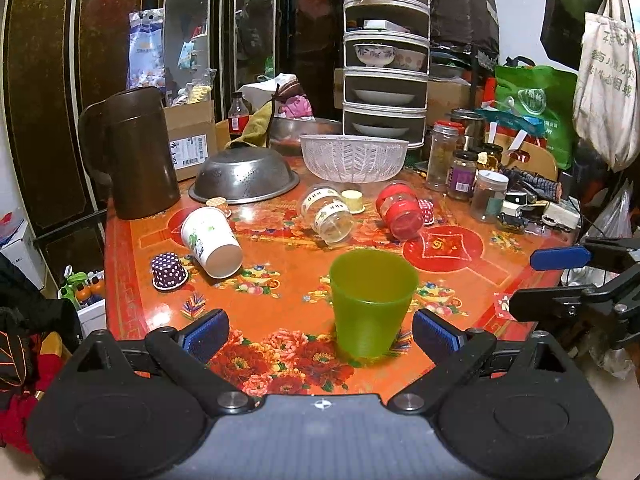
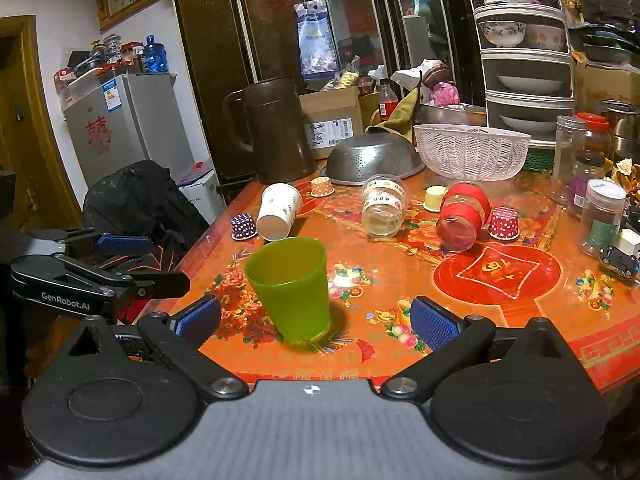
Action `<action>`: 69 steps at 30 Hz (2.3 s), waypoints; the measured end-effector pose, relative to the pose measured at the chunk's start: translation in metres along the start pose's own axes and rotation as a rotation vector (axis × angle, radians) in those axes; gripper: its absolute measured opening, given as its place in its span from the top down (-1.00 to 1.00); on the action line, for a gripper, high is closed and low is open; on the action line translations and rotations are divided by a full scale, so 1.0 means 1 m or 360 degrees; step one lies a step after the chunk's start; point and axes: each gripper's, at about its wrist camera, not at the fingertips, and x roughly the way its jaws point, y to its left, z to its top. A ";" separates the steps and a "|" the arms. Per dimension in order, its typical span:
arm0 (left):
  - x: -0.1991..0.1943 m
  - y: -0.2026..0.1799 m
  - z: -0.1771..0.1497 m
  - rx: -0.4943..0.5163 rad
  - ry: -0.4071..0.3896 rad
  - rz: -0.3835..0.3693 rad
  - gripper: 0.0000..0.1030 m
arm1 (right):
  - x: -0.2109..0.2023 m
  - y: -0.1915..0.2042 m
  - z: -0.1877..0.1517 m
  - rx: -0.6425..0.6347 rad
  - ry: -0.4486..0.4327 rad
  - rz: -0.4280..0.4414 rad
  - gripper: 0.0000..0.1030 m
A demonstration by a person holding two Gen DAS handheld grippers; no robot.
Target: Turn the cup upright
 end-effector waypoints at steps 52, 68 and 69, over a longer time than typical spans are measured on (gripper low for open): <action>0.006 0.001 0.000 -0.0043 0.0017 -0.0024 -0.93 | 0.002 0.003 0.000 -0.0029 -0.0014 0.0010 -0.98; 0.006 0.001 0.002 -0.0041 0.0010 -0.0032 -0.93 | 0.002 0.004 0.001 -0.0036 -0.0018 0.0008 -0.98; 0.006 0.001 0.002 -0.0041 0.0009 -0.0034 -0.93 | 0.002 0.004 0.001 -0.0037 -0.0017 0.0007 -0.98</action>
